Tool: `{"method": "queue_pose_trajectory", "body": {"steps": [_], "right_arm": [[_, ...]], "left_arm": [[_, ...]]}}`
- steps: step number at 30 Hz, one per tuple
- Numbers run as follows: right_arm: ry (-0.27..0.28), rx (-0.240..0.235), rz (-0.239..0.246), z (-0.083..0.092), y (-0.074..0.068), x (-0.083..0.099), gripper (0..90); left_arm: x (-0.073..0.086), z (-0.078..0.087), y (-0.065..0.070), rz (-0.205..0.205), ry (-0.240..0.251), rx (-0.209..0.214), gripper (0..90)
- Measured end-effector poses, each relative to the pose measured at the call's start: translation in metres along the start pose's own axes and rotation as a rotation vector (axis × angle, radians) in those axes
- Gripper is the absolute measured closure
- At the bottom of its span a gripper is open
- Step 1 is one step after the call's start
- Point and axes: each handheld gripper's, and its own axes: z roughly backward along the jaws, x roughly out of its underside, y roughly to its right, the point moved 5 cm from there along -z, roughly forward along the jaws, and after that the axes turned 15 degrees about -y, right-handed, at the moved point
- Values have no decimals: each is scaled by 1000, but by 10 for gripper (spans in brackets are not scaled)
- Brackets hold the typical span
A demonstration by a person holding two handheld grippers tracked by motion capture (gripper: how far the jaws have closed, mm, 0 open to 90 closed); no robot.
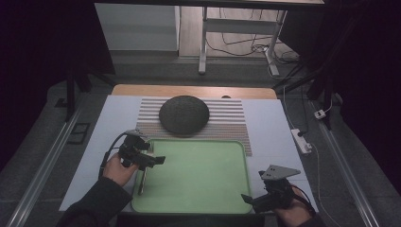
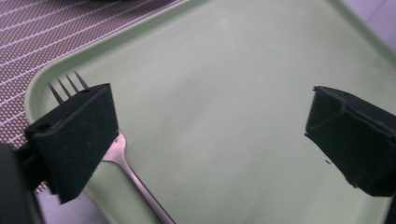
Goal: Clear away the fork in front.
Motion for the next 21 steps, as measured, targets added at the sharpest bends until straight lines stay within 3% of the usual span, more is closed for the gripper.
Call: {"method": "queue_pose_trajectory", "body": {"steps": [6, 11, 16, 21], "right_arm": [[-5, -3, -11, 0, 1, 0, 0], [-6, -7, -23, -1, 2, 0, 0], [-9, -14, -33, -1, 3, 0, 0], [-15, -13, -38, -1, 4, 0, 0]], "left_arm": [[11, 15, 10, -26, 62, 21, 0], [27, 27, 18, -57, 85, 3, 0], [45, 40, 24, -56, 116, -15, 0], [65, 54, 25, -28, 158, -10, 0]]}}
